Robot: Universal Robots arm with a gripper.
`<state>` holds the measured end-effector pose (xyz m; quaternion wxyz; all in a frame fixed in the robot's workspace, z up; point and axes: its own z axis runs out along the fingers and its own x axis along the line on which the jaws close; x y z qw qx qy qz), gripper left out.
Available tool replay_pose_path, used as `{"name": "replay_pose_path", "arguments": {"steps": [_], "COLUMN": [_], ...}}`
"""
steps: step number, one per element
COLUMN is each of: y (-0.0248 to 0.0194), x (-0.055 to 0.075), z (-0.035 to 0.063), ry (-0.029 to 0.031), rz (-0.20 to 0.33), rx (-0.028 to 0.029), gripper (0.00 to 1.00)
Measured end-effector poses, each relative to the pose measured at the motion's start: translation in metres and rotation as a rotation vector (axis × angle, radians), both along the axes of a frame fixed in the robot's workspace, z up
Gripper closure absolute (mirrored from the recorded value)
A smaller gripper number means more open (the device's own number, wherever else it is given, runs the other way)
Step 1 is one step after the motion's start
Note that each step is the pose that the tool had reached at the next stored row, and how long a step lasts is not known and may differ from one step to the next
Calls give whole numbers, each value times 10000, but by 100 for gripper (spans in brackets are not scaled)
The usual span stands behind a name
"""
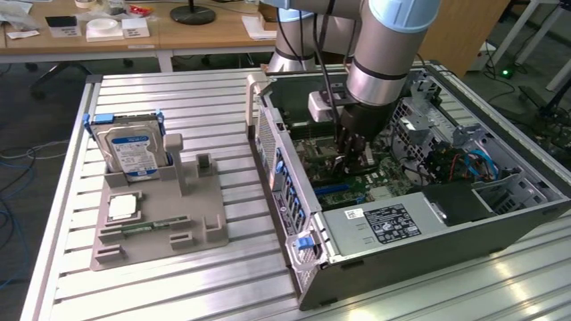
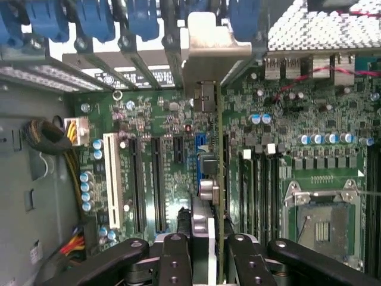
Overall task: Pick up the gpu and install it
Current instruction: 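Insert the gpu into the slot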
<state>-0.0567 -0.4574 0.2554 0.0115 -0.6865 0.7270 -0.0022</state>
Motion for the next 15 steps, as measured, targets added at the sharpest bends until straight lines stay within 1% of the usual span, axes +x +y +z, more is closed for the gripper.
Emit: {"name": "replay_pose_path", "arguments": {"steps": [6, 8, 10, 15], "y": [0, 0, 0, 0], "x": [-7, -8, -9, -10], "z": [-96, -122, -137, -145], "ry": [0, 0, 0, 0], "rz": [1, 0, 0, 0], "rx": [0, 16, 36, 36], "gripper": [72, 72, 72, 72]}}
